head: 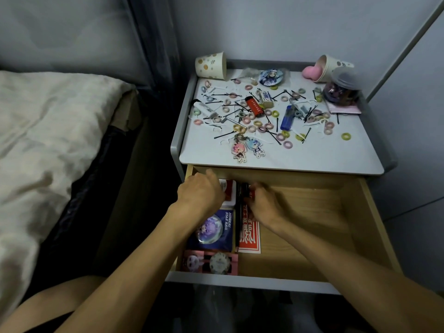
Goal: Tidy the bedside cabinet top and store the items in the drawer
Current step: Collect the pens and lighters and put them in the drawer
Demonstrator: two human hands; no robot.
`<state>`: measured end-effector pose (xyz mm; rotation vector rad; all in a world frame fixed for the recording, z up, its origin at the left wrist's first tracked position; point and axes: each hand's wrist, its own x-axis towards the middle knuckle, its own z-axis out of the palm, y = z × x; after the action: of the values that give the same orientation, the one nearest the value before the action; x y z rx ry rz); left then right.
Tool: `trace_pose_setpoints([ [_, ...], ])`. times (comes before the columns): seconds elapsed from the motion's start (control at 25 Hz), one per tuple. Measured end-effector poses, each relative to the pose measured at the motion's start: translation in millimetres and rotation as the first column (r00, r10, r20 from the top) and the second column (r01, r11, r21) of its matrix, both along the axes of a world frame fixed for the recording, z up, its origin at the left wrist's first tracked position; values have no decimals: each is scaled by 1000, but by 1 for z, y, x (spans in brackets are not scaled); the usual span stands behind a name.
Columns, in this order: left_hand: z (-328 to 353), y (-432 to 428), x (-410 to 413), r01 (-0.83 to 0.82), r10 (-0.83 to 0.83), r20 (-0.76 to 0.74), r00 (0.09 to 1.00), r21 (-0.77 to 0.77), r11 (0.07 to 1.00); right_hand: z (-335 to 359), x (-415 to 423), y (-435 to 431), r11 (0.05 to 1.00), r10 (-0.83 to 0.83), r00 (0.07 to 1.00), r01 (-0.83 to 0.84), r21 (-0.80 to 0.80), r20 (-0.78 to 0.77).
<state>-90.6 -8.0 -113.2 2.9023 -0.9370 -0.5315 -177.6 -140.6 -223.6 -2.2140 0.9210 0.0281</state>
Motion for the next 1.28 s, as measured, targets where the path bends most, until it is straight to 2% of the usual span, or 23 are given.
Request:
trace_pose_setpoints([
  [0.2, -1, 0, 2, -2, 2, -9, 1000, -6, 1000, 1, 0, 0, 1000, 15, 1000, -15, -3, 3],
  [0.36, 4, -2, 2, -6, 4, -21, 1000, -72, 997, 15, -10, -2, 999, 25, 999, -26, 31, 35],
  [0.52, 16, -6, 2, 45, -40, 24, 999, -258, 965, 46, -29, -11, 992, 125, 990, -124, -22, 60],
  [0.68, 38, -12, 5, -12, -50, -107, 993, -510, 860, 93, -40, -24, 977, 205, 970, -195, -86, 131],
  [0.8, 58, -20, 28, -85, -1, -144, 990, -592, 802, 124, -20, -51, 966, 222, 950, -185, -179, 218],
  [0.96, 62, -39, 85, -148, 115, -95, 989, -564, 812, 147, 37, -96, 934, 243, 945, -168, -317, 217],
  [1.12, 43, -72, 132, -162, 186, 18, 982, -416, 895, 146, 94, -125, 897, 260, 955, -185, -403, 141],
  [1.28, 26, -105, 144, -135, 188, 166, 968, -287, 948, 136, 125, -128, 808, 266, 964, -217, -548, 11],
])
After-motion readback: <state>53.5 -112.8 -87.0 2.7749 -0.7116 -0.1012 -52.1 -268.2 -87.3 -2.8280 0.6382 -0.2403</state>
